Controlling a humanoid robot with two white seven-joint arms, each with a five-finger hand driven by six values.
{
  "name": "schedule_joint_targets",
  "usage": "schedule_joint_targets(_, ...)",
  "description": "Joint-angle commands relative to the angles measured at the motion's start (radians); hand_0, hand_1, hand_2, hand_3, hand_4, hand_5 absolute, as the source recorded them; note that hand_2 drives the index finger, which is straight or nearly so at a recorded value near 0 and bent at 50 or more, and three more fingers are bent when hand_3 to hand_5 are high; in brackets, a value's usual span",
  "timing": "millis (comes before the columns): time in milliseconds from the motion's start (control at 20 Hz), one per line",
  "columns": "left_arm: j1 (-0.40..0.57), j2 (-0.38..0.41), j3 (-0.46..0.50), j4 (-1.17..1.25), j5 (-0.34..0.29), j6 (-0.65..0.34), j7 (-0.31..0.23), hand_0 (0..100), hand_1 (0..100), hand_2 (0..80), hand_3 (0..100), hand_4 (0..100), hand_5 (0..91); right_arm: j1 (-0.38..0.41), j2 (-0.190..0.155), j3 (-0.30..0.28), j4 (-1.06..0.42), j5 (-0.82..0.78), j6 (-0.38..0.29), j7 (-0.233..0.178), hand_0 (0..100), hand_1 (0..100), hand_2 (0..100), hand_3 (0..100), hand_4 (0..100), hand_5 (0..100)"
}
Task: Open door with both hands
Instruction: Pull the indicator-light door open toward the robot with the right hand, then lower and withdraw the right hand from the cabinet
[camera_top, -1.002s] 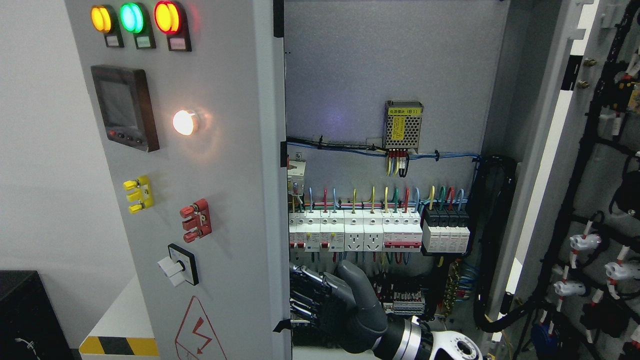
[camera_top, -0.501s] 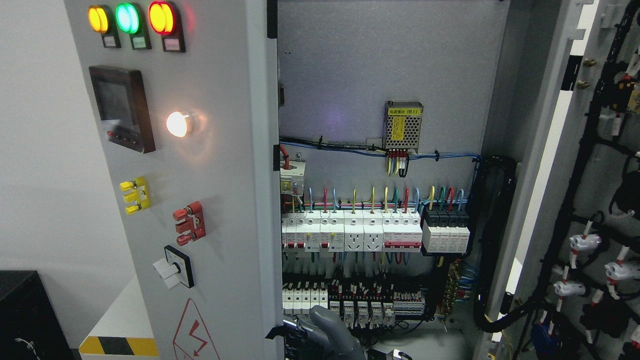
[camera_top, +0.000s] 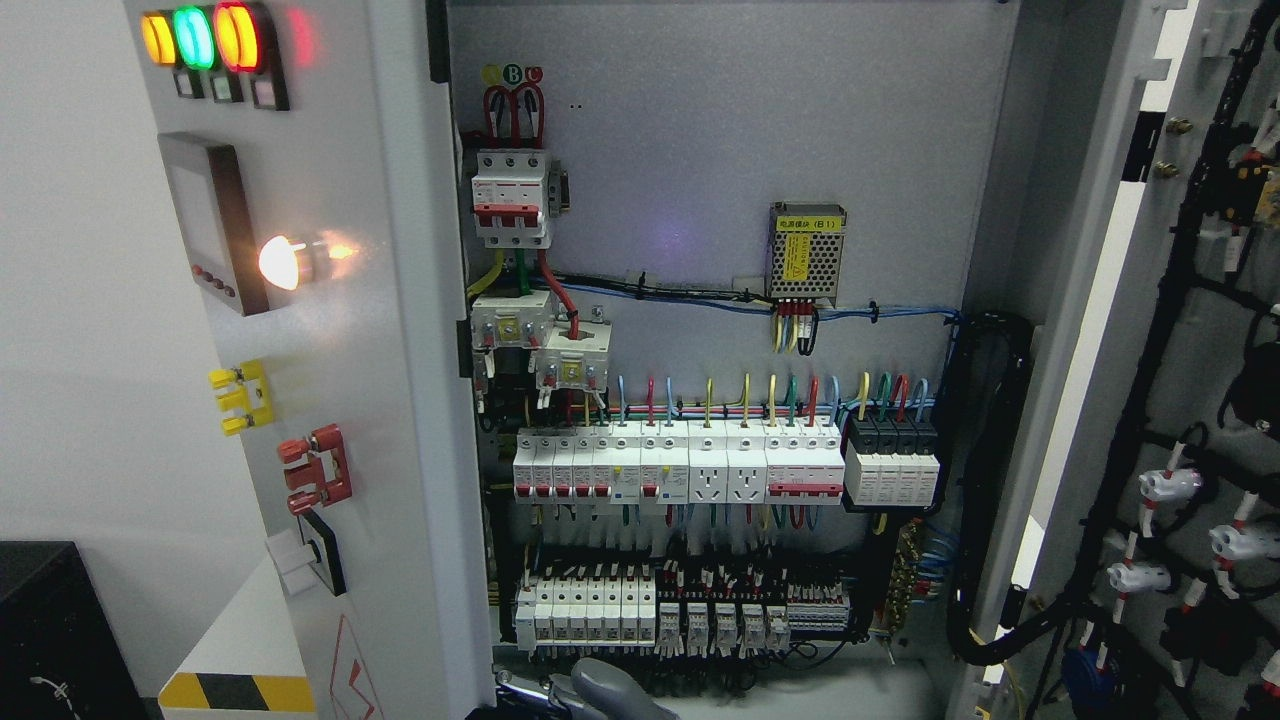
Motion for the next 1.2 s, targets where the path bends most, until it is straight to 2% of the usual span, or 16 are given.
schedule_joint_targets(0,0.0,0.0,0.0,0.0,0.0,0.0,0.0,0,0,0.0,0,0,0.0,-0.004,0.019,0.079,-0.016,0.002,-0.001,-0.001,0,0,0,0,0,0)
schedule_joint_targets(200,0.0,0.0,0.0,0.0,0.0,0.0,0.0,0,0,0.0,0,0,0.0,-0.007,0.066,0.097,-0.016,0.005,0.004,-0.001,0,0,0,0,0,0)
schedule_joint_targets(401,0.0,0.0,0.0,-0.001,0.0,0.0,0.0,0,0,0.0,0,0,0.0,-0.023,0.132,0.123,-0.003,0.09,0.005,-0.003,0,0,0,0,0,0)
schedule_joint_targets(551,0.0,0.0,0.0,-0.001,0.0,0.0,0.0,0,0,0.0,0,0,0.0,-0.033,0.166,0.125,0.017,0.123,0.005,-0.003,0,0,0,0,0,0)
schedule_joint_targets(801,0.0,0.0,0.0,0.0,0.0,0.0,0.0,0,0,0.0,0,0,0.0,-0.035,0.207,0.122,0.034,0.13,0.008,-0.003,0,0,0,0,0,0)
schedule_joint_targets(901,0.0,0.0,0.0,-0.001,0.001,0.0,-0.001,0,0,0.0,0,0,0.0,-0.035,0.218,0.123,0.035,0.161,0.031,-0.003,0,0,0,0,0,0)
schedule_joint_targets(1152,0.0,0.0,0.0,-0.001,0.001,0.0,-0.001,0,0,0.0,0,0,0.0,-0.035,0.221,0.125,0.038,0.175,0.036,-0.003,0,0,0,0,0,0)
